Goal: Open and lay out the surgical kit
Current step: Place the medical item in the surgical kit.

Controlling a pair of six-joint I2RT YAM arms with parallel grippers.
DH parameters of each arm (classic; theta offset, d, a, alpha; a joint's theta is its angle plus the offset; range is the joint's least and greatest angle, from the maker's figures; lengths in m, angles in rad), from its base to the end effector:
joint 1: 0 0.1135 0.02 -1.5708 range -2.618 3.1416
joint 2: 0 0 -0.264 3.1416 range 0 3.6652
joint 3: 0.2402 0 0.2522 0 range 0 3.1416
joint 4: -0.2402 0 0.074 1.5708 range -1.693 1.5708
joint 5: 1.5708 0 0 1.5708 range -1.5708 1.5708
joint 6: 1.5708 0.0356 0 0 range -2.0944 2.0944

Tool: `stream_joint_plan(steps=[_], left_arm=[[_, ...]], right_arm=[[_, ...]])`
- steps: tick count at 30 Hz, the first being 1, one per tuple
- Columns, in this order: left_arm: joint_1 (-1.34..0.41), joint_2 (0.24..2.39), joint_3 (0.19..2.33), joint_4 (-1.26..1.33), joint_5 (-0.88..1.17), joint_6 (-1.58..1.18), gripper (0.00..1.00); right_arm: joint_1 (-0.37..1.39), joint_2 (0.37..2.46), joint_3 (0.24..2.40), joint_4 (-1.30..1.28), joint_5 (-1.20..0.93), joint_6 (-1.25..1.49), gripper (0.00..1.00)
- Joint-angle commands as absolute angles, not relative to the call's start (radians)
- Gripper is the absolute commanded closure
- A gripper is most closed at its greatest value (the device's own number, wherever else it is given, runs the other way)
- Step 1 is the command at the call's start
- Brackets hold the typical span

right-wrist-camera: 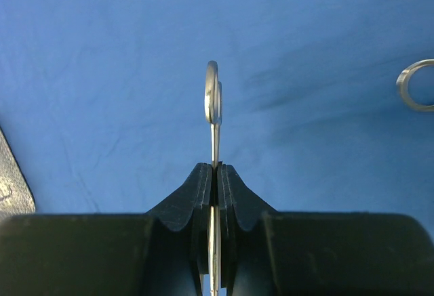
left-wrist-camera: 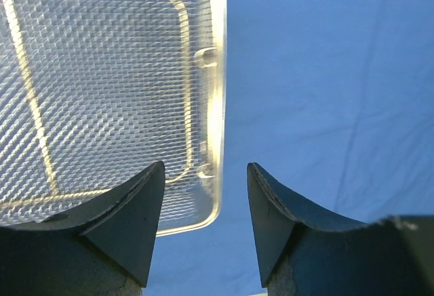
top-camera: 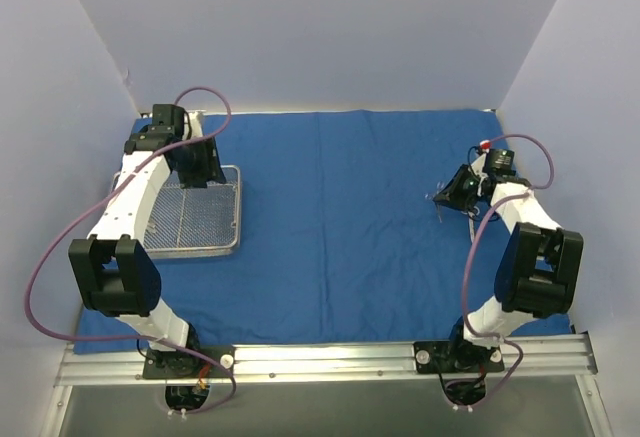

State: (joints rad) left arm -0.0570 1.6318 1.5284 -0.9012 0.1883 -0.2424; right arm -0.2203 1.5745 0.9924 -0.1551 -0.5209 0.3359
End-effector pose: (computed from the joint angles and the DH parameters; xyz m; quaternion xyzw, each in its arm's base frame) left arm 0.3435 -0.0263 0.3194 -0.0623 0.9543 -0.1307 0.2615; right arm 0.3320 -0.0562 0.2224 0.1423 0.8782 0.2577 0.3769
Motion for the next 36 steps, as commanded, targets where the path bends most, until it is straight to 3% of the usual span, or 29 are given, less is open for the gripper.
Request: stream_joint_plan(steps=[1, 14, 36], left_arm=[[-0.035, 1.598, 1.531, -0.842, 0.255, -0.227, 0.40], [-0.006, 1.626, 1.572, -0.850, 0.275, -0.227, 0.40], [-0.005, 1.674, 1.588, -0.859, 0.308, -0.236, 0.40]], right_arm=[[-0.264, 1.630, 1.011, -0.100, -0.589, 0.325, 1.00], [-0.336, 1.799, 1.014, -0.098, -0.661, 0.239, 1.00], [-0.385, 1.812, 0.957, -0.224, -0.494, 0.109, 1.00]])
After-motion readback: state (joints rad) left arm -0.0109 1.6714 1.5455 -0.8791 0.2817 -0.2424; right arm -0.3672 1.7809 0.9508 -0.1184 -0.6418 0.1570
